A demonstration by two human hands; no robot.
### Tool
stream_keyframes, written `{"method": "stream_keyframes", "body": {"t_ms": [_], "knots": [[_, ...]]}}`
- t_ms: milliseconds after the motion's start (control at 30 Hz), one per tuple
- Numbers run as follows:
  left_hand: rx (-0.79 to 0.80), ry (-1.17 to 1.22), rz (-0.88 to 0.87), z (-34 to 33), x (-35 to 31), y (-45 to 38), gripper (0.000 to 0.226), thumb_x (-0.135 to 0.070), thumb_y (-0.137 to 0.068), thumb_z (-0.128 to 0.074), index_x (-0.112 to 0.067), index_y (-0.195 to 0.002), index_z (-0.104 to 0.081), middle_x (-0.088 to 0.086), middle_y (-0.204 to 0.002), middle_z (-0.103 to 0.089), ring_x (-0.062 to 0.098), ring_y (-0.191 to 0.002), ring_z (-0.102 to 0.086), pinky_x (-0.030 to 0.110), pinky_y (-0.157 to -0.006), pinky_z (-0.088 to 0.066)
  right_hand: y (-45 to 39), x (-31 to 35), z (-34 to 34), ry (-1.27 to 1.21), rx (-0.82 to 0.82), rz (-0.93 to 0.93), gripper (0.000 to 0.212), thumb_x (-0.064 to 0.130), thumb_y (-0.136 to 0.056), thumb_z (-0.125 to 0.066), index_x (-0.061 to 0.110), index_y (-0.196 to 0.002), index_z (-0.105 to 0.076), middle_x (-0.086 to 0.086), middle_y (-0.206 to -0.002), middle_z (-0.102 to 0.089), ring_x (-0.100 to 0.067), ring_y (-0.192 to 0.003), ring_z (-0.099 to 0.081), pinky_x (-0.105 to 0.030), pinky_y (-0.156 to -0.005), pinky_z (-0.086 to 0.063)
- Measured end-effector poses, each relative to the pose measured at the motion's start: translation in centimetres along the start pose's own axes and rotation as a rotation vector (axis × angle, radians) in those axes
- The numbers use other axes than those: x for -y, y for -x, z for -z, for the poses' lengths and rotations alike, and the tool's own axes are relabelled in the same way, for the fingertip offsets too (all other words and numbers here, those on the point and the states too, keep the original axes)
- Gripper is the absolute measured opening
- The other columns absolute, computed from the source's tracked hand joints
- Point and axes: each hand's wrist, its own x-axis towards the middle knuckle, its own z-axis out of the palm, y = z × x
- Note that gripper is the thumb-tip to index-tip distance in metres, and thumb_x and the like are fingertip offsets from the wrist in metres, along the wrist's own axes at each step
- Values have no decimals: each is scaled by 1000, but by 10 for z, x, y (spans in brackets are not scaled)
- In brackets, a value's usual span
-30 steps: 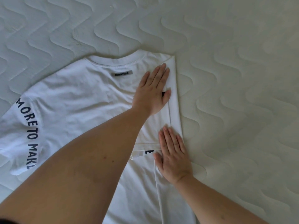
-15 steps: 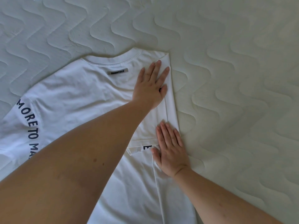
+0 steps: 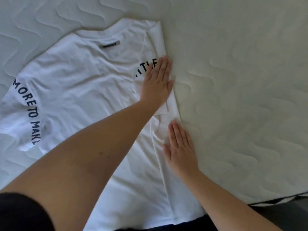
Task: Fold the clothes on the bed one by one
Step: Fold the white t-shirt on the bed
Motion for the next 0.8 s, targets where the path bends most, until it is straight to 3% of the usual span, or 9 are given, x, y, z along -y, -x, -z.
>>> {"method": "stream_keyframes", "body": {"t_ms": [100, 233, 333, 400, 467, 533, 633, 700, 800], "knots": [[6, 47, -69, -8, -13, 29, 63, -44, -102, -7, -13, -157, 1, 4, -165, 2, 19, -152, 3, 41, -123, 3, 31, -6, 6, -146, 6, -140, 64, 29, -97, -50, 3, -151, -28, -13, -158, -27, -27, -144, -33, -38, -112, -36], [18, 40, -132, -20, -27, 90, 61, -44, -104, -10, -15, -157, -4, 3, -165, -3, 19, -152, -2, 42, -123, 0, 51, -12, 17, -418, 51, -189, 76, 18, -90, -67, 1, -151, -27, -15, -154, -33, -28, -140, -37, -36, -113, -33], [-42, 46, -161, -25, -30, 139, 58, -40, -105, -25, -15, -157, -15, 4, -164, -13, 21, -151, -11, 44, -123, -10, 49, -15, 28, -662, 46, -404, 63, 14, -88, -68, 8, -144, -40, -11, -133, -51, -22, -119, -51, -31, -104, -43], [-99, 69, -139, -25, -34, 170, 58, -37, -104, -35, -15, -156, -22, 7, -162, -20, 24, -149, -20, 46, -120, -21, 37, -21, 34, -691, 105, -516, 41, 20, -86, -71, 12, -124, -56, -7, -112, -61, -21, -101, -59, -36, -92, -50], [-132, 124, -72, -21, -43, 200, 60, -35, -99, -48, -15, -153, -33, 13, -156, -34, 30, -143, -36, 46, -111, -37, 28, -27, 39, -553, 217, -523, 22, 31, -87, -70, 16, -101, -65, -4, -94, -66, -23, -87, -63, -38, -80, -51], [-129, 326, 48, -19, -54, 228, 63, -30, -89, -64, -16, -147, -43, 15, -145, -47, 33, -127, -52, 43, -97, -49, 26, -30, 41, -421, 283, -484, 21, 38, -88, -66, 17, -85, -66, -4, -81, -67, -27, -78, -63, -35, -68, -47], [93, 896, 488, -11, -73, 254, 56, -31, -87, -70, -20, -136, -44, 2, -128, -50, 19, -105, -59, 34, -86, -53, 28, -32, 42, -428, 346, -524, 23, 39, -87, -68, 16, -86, -67, -4, -81, -68, -24, -76, -60, -34, -69, -47], [172, 1023, 749, -10, -84, 262, 43, -35, -83, -73, -23, -117, -50, -8, -106, -60, 10, -86, -62, 36, -77, -55, 33, -38, 42, -397, 417, -530, 27, 40, -84, -70, 14, -86, -67, -3, -80, -67, -23, -76, -61, -33, -68, -47], [340, 989, 742, -11, -94, 273, 32, -37, -84, -71, -21, -110, -59, -16, -87, -63, 5, -76, -60, 25, -63, -49, 50, -48, 45, -352, 587, -476, 25, 42, -83, -72, 18, -83, -66, -1, -78, -64, -22, -77, -60, -30, -66, -43]]}}
